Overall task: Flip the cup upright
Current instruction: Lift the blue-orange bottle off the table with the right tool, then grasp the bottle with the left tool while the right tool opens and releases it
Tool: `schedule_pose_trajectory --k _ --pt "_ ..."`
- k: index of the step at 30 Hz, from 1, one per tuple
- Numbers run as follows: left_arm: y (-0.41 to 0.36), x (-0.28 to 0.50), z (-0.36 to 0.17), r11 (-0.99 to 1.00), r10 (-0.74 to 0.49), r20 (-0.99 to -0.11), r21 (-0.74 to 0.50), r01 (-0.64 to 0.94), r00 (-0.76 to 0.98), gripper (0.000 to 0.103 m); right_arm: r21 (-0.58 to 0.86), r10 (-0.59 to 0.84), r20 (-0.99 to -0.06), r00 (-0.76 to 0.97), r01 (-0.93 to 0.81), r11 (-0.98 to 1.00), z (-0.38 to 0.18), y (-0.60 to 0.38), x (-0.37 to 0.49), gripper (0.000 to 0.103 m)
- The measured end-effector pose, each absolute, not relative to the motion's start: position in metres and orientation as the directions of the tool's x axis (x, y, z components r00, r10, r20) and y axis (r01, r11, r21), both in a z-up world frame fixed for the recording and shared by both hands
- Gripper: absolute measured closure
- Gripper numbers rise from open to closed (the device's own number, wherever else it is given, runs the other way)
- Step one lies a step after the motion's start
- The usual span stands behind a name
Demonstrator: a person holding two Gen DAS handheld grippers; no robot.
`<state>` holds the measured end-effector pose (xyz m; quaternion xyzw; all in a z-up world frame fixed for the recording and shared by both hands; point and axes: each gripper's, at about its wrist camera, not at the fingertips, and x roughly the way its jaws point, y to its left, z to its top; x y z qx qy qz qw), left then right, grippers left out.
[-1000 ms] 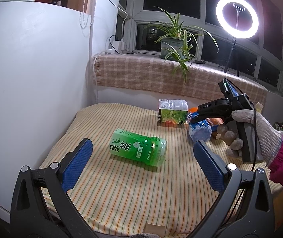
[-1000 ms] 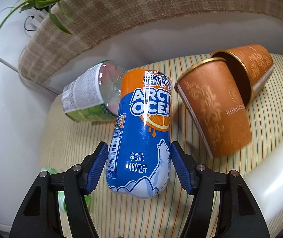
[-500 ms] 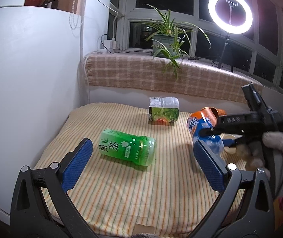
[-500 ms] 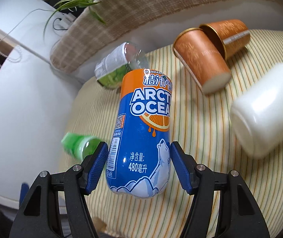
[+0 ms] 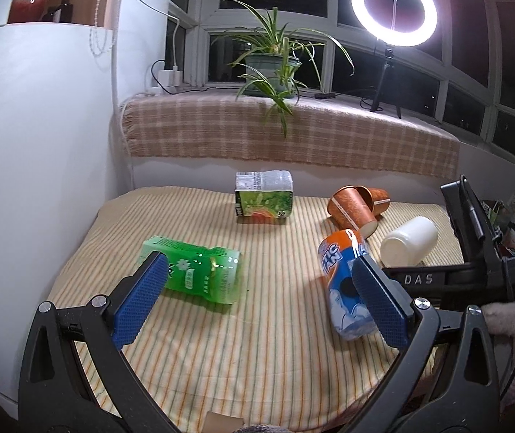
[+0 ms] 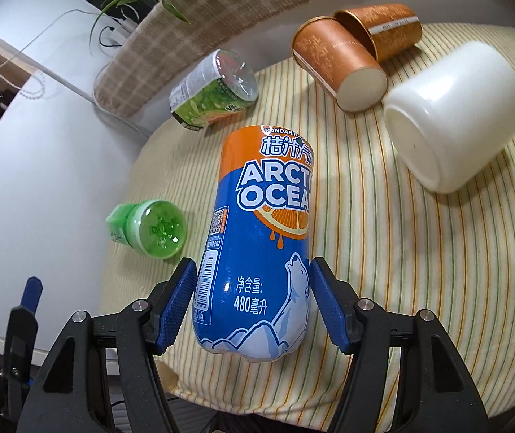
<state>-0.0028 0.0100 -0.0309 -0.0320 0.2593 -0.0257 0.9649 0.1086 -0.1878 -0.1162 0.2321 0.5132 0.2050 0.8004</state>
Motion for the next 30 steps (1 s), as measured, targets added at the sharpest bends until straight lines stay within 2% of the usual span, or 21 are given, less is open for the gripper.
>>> schedule_pose_trajectory --k 9,16,30 --pt "0.002 0.004 -0.035 0.996 -0.080 -0.520 -0.077 0.047 0.851 0.000 0.584 0.566 -0.732 0.379 -0.079 0.808 -0.123 -0.188 0.108 0.038" --pt "-0.001 0.009 -0.036 0.995 -0.096 -0.536 -0.086 0.059 0.838 0.000 0.558 0.561 -0.732 0.387 -0.134 0.819 -0.117 -0.189 0.105 0.036" --pt "-0.010 0.029 -0.041 0.979 -0.196 -0.582 -0.161 0.125 0.789 0.000 0.447 0.484 -0.668 0.565 -0.215 0.868 -0.074 -0.230 0.063 0.036"
